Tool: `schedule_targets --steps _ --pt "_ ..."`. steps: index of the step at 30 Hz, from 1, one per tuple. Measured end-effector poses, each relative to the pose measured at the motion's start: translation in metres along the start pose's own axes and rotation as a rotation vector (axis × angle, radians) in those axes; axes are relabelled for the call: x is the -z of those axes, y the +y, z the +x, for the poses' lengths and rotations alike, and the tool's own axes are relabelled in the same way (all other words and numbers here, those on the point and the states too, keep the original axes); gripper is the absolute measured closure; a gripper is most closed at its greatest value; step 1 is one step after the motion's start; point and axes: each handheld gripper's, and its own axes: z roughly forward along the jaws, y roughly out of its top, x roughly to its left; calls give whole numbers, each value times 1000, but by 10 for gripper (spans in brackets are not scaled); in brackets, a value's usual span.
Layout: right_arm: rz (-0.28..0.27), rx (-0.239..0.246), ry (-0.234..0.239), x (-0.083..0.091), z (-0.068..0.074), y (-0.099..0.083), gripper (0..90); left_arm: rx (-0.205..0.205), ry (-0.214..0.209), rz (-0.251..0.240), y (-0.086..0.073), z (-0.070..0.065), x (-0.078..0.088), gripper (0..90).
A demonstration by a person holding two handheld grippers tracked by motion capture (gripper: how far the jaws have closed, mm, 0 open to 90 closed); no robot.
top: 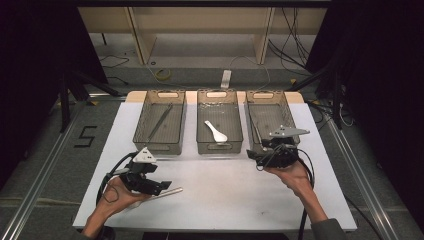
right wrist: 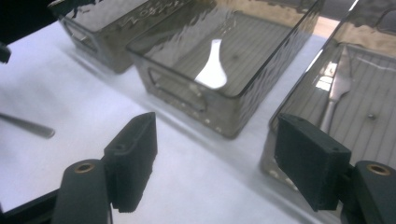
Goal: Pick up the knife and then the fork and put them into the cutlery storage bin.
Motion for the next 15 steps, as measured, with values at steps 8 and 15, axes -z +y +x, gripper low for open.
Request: schedule_targets --steps 8,15 --pt "-15 1 36 5 10 -18 291 1 5 55 -2 3 -3 278" --pt "-10 4 43 11 14 -28 288 -23 23 126 -5 4 -6 337"
